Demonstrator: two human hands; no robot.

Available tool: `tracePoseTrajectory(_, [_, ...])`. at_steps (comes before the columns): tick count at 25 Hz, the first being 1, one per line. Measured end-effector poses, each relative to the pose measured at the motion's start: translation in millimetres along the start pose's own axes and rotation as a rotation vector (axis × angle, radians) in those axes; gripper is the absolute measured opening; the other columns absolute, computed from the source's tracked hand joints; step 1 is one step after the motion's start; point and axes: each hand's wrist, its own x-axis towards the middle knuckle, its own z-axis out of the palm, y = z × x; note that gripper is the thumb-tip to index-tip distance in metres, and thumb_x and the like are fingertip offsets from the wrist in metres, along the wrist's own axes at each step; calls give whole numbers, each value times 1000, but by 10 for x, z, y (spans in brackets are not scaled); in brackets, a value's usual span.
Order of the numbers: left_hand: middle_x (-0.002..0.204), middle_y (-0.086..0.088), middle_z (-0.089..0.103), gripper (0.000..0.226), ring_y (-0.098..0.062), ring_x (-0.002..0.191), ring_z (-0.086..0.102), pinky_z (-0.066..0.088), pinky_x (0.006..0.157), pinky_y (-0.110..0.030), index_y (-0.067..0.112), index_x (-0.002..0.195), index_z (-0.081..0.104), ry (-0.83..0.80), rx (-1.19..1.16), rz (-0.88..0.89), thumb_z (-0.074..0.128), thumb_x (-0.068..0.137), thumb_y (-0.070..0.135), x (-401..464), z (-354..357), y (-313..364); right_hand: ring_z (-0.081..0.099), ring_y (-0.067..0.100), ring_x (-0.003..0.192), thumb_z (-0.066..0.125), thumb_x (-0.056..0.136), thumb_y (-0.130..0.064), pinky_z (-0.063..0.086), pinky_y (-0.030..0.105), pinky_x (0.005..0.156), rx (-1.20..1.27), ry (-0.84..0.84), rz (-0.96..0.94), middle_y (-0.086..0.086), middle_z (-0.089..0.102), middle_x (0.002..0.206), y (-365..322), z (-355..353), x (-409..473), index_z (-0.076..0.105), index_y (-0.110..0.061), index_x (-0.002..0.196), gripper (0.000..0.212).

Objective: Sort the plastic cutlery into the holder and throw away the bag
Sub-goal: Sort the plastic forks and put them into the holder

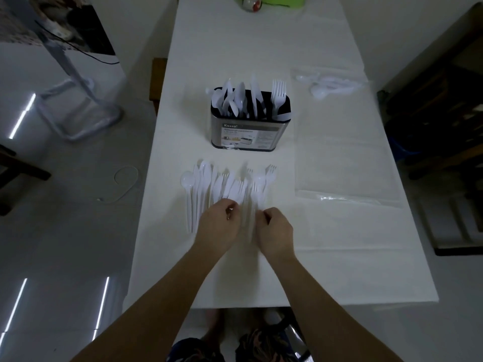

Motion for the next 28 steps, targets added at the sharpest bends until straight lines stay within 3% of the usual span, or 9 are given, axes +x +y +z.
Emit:
tracePoseTrajectory(3, [79,2,67,32,-17,77,67,55,75,-35,16,85,66,-67,-188,-144,51,94,42,128,81,144,60,11,70,51,99,-29,39,21,61,100,-104,-68,-5,64,77,24,92,-221,59,-22,84,19])
tracePoseTrajectory(6, [72,0,70,29,-9,63,66,50,60,-22,5,81,68,-39,-230,-177,57,95,28,175,112,248,63,13,71,48,100,-29,48,25,66,144,-164,-72,-3,65,79,48,167,-309,59,-22,84,21])
tracePoseTrajectory(9, [75,-3,74,25,-7,64,70,51,52,-14,3,75,62,-3,-349,-229,58,95,17,191,85,250,63,13,70,41,103,-37,50,27,67,74,-115,-76,-5,65,77,77,165,-298,60,-21,82,31])
tracePoseTrajectory(12, [76,-2,75,27,-6,69,71,52,62,-11,-3,81,61,8,-363,-234,56,98,17,206,20,192,61,17,75,46,99,-40,52,32,68,-137,-17,-50,-4,63,82,94,156,-189,58,-21,89,24])
tracePoseTrajectory(14, [77,-1,74,25,-13,76,72,58,74,-24,-2,87,63,-6,-416,-243,54,99,18,212,-4,173,61,19,78,52,96,-45,47,30,65,-278,-15,-40,-3,62,87,50,172,-136,55,-20,94,25])
tracePoseTrajectory(16, [82,2,73,22,-16,78,70,56,72,-25,6,92,65,-24,-418,-247,49,102,18,207,-25,186,63,21,82,56,94,-45,46,29,65,-334,-14,-30,0,63,91,-8,210,-107,54,-17,99,28])
tracePoseTrajectory(21, [92,1,73,29,-16,78,59,51,87,-39,13,120,61,-14,-430,-294,38,105,22,243,-19,120,67,26,89,60,93,-32,55,34,78,-266,-52,88,4,67,96,-54,210,-38,58,-11,101,22])
tracePoseTrajectory(25, [93,-5,72,31,-19,75,61,48,69,-31,10,116,61,12,-506,-343,34,104,20,282,-19,154,60,20,74,47,95,-20,46,23,61,-133,-28,50,-1,62,79,-92,144,-72,60,-13,86,17])
tracePoseTrajectory(28, [96,-11,73,31,-24,83,68,57,81,-39,6,108,65,28,-553,-378,35,102,16,341,1,226,63,17,72,47,99,-22,55,30,66,108,-109,-72,-5,63,77,-154,169,-195,64,-18,89,20])
